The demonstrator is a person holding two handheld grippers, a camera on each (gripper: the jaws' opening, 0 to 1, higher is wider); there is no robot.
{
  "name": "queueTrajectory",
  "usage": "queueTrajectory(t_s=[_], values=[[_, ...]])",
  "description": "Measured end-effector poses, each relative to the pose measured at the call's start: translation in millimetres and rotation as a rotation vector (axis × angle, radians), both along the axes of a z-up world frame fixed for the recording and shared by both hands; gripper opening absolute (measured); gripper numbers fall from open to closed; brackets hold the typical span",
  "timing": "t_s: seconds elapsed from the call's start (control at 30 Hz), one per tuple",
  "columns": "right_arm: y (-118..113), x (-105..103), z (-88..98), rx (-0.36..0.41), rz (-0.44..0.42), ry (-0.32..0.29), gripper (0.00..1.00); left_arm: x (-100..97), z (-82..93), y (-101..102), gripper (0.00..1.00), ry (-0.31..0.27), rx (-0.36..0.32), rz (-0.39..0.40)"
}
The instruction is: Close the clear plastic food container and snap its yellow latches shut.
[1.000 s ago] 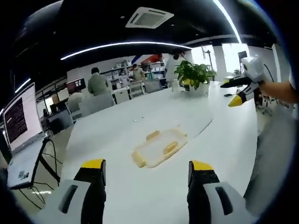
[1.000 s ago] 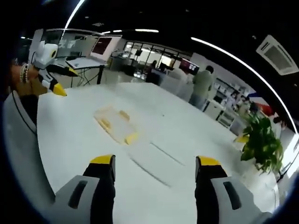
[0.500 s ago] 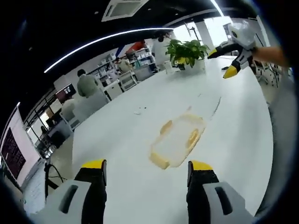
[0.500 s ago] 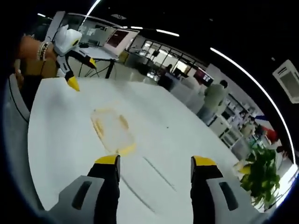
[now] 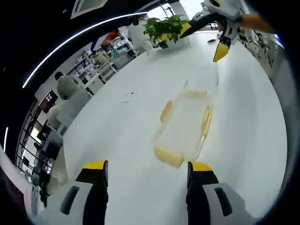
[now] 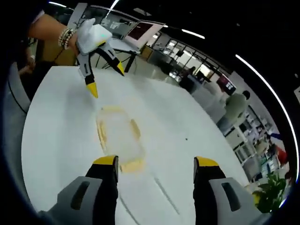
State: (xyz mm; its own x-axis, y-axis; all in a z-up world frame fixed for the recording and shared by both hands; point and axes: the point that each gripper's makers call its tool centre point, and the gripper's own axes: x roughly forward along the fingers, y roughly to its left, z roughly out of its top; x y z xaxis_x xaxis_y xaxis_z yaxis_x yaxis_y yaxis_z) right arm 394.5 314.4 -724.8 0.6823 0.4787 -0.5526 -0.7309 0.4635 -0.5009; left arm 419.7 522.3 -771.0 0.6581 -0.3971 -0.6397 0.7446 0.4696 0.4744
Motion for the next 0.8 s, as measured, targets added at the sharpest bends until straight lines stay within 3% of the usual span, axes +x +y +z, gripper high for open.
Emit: queueTrajectory(t_s=[0.2, 0.47, 0.57, 0.67, 0.8], values=[[9, 13, -25.5, -0.116, 0.076, 0.057, 0.62, 13.0, -19.8, -2, 0.64, 0.048, 0.134, -0.087], [12, 24, -55.8, -0.206, 0.143, 0.153, 0.62, 22.0, -39.5, -14, 0.64, 0.103, 0.160, -0.145], [14, 22, -67.1, -0.244, 0.181, 0.191, 0.62, 17.7, -44.8, -21, 0.66, 0.158, 0.141, -0.171], [13, 23, -75.7, -0.267, 0.193, 0.227, 0.61, 23.0, -44.0, -21, 0.66, 0.131, 0.176, -0.200], [7, 23, -89.8, -0.292, 0.195, 0.292, 0.62, 22.5, -48.8, -22, 0.66, 0.168, 0.185, -0.221]])
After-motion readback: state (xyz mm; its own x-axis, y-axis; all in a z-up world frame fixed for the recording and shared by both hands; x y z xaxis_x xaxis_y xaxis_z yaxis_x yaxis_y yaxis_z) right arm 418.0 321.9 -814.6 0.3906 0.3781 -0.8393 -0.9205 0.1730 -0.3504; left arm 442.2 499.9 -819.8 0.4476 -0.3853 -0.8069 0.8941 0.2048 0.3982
